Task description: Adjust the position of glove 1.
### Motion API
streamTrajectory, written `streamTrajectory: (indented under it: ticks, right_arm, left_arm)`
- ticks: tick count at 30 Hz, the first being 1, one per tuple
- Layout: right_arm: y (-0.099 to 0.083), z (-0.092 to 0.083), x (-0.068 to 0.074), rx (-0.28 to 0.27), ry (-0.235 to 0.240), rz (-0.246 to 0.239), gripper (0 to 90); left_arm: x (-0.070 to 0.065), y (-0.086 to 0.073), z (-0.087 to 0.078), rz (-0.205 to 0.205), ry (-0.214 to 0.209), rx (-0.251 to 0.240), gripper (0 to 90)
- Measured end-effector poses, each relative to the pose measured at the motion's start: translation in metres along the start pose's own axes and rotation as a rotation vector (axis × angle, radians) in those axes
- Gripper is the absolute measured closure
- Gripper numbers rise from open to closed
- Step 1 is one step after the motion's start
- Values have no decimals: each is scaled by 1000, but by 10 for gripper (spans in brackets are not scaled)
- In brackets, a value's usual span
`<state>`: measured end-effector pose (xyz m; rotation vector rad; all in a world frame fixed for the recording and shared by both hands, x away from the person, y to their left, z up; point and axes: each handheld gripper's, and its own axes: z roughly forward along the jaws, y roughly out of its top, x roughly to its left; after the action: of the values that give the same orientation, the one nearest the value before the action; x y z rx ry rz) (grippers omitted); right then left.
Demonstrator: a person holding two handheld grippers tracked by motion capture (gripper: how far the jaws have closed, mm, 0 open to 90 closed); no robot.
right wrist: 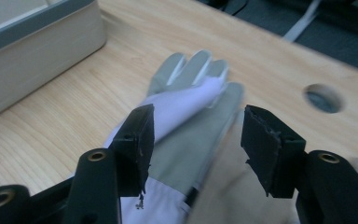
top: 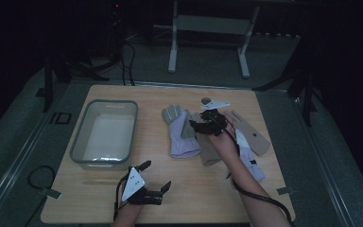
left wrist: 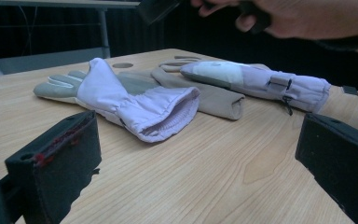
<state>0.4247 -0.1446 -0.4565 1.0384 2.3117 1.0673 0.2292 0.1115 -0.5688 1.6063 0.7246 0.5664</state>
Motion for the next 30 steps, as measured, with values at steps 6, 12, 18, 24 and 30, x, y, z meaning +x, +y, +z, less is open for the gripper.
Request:
streamTrajectory:
  ticks: [6,12,18,24,30]
  right_arm:
    - [-4,34,3,67,57,8,502]
    - [-9,54,3,114,51,13,507]
    - [-27,82,0,207,61,3,503]
    - [-36,91,1,207,94,-11,613]
    - [-36,89,2,199,91,59,850]
  left_arm:
    - [0,0,0,-2,-4,0,0]
    - [1,0,-1,-10,-6,-2,0]
    - [0,0,-1,-8,0,-3,0]
    - [1,0,-1,-18,0,-3,0]
    - [1,0,0,-14,-1,4,0]
